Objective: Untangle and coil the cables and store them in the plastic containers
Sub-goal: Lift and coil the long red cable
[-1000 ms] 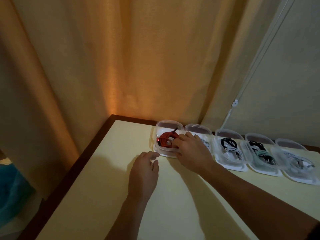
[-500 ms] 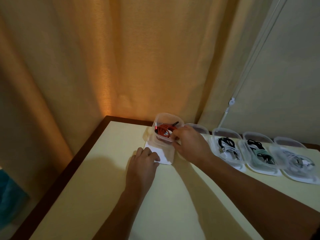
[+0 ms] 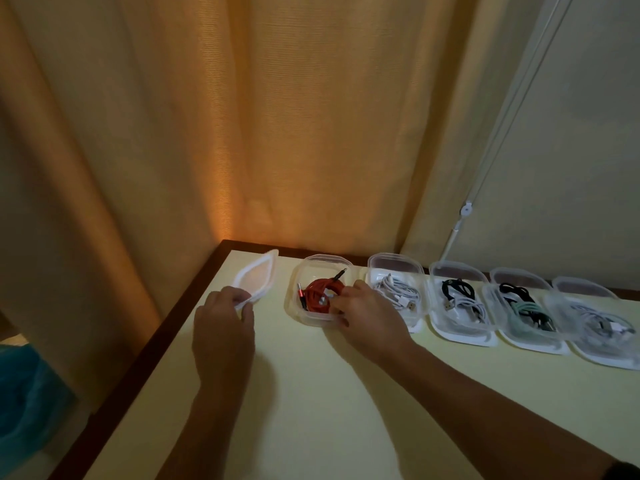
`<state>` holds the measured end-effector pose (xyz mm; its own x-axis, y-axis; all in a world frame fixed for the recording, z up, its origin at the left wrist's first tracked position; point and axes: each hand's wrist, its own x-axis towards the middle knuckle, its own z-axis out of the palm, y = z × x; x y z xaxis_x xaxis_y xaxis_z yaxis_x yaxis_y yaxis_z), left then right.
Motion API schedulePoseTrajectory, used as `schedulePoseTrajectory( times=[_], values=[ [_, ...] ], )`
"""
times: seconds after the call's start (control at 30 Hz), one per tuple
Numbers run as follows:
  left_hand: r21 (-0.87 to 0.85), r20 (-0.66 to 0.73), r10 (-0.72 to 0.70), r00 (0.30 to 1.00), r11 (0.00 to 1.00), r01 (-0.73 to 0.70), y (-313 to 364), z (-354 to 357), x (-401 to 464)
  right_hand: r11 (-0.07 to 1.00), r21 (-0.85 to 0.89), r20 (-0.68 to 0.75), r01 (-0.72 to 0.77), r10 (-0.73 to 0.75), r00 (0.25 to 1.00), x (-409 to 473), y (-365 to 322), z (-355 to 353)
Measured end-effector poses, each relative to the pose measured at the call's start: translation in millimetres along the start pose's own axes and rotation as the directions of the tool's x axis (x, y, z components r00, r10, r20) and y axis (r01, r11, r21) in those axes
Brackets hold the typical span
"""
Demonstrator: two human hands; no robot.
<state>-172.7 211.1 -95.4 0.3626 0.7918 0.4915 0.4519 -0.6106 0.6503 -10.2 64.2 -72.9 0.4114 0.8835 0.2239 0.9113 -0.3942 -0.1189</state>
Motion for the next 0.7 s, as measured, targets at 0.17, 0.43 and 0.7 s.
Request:
schedulePoseTrajectory(
  times=[0.17, 0.43, 0.7],
  values=[
    [-0.105, -0.08, 0.205, 0.975, 0.971, -0.213, 31.9, 0.0, 1.4, 0.994, 0.105, -0.026, -0.039, 0.042, 0.999, -4.8, -3.8, -5.8],
    [-0.066, 0.19, 0.224, 0.956, 0.974, -0.215, 53.7, 28.6, -19.5, 0.916, 0.332, -0.205, -0.227, 0.305, 0.93, 13.1, 12.4, -26.5],
    [-0.096, 0.233, 0.231, 0.945, 0.972, -0.214, 32.9, 46.4, -21.2, 0.99, -0.073, 0.095, -0.122, 0.128, 0.987, 26.3, 26.9, -3.1]
  ],
)
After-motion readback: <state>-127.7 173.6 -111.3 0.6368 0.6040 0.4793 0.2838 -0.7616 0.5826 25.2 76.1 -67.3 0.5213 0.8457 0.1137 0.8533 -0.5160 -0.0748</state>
